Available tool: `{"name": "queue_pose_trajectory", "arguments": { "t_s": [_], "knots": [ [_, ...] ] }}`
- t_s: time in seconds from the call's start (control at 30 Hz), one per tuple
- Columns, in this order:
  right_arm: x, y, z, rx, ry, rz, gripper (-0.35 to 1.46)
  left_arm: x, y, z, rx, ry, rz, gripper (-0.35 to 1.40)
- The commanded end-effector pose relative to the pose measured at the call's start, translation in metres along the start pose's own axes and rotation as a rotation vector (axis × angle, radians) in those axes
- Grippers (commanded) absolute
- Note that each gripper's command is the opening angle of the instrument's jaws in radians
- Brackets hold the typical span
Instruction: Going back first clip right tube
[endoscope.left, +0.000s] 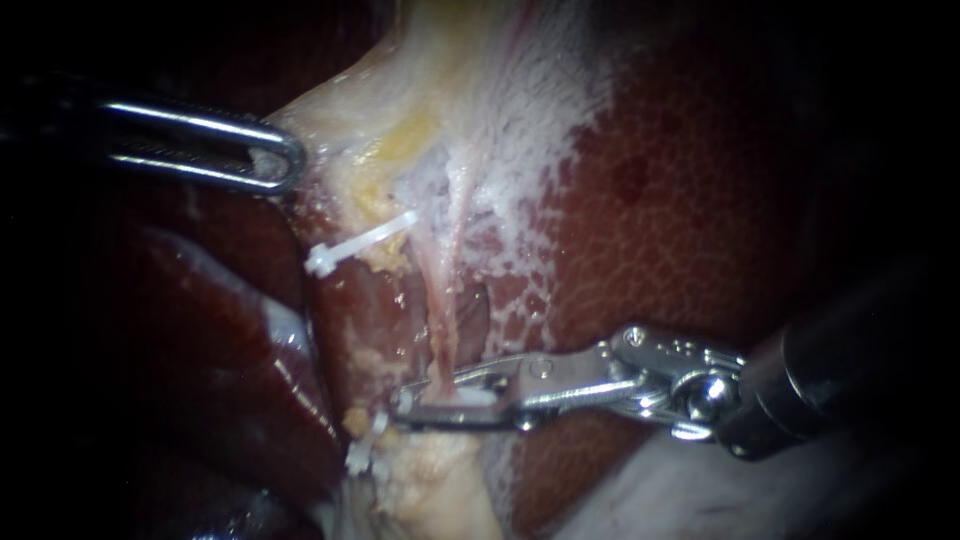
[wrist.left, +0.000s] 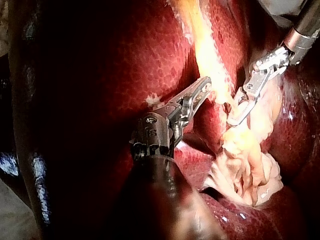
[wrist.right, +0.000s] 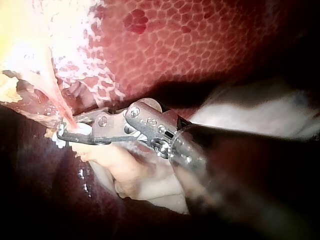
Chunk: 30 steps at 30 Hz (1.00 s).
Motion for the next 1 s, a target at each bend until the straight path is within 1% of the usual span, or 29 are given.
{"name": "queue_pose_trajectory", "arguments": {
  "t_s": [0.03,0.33,0.37,0.43,0.47,0.53,0.63,0.77,0.87,1.0],
  "knots": [
    [0.0,0.0,0.0,0.0,0.0,0.0,-0.35,0.0,0.0,0.0,0.0,0.0,0.0,-0.35],
    [0.0,0.0,0.0,0.001,0.0,0.0,-0.34,0.0001,0.0,0.0001,0.0,0.0,0.001,-0.35],
    [-0.0001,0.0,0.0,0.001,0.0,-0.001,-0.24,0.0001,0.0,0.0001,-0.001,0.0,0.001,-0.35],
    [-0.0001,0.0001,0.0001,0.0,0.0,-0.001,-0.1,0.0001,0.0,0.0001,-0.001,0.0,0.001,-0.35],
    [-0.0001,0.0002,0.0001,0.0,0.0,-0.001,0.0,0.0001,0.0,0.0001,-0.001,-0.001,0.001,-0.35],
    [-0.0002,0.0003,0.0001,-0.001,0.0,-0.001,0.11,0.0002,0.0,0.0001,-0.001,-0.001,0.001,-0.35],
    [-0.0002,0.0005,0.0001,-0.003,-0.003,-0.037,0.3,0.0002,0.0,0.0001,-0.001,-0.001,0.001,-0.35],
    [-0.0002,0.0005,0.0002,-0.003,-0.005,-0.066,0.42,0.0002,0.0,0.0001,-0.001,-0.001,0.001,-0.35],
    [-0.0001,0.0004,0.0001,-0.004,-0.008,-0.107,0.46,0.0003,0.0,0.0001,-0.001,-0.001,0.001,-0.35],
    [0.0004,0.0004,0.0,-0.006,-0.013,-0.174,0.5,0.0003,0.0,0.0001,-0.001,-0.001,0.001,-0.35]
  ]
}}
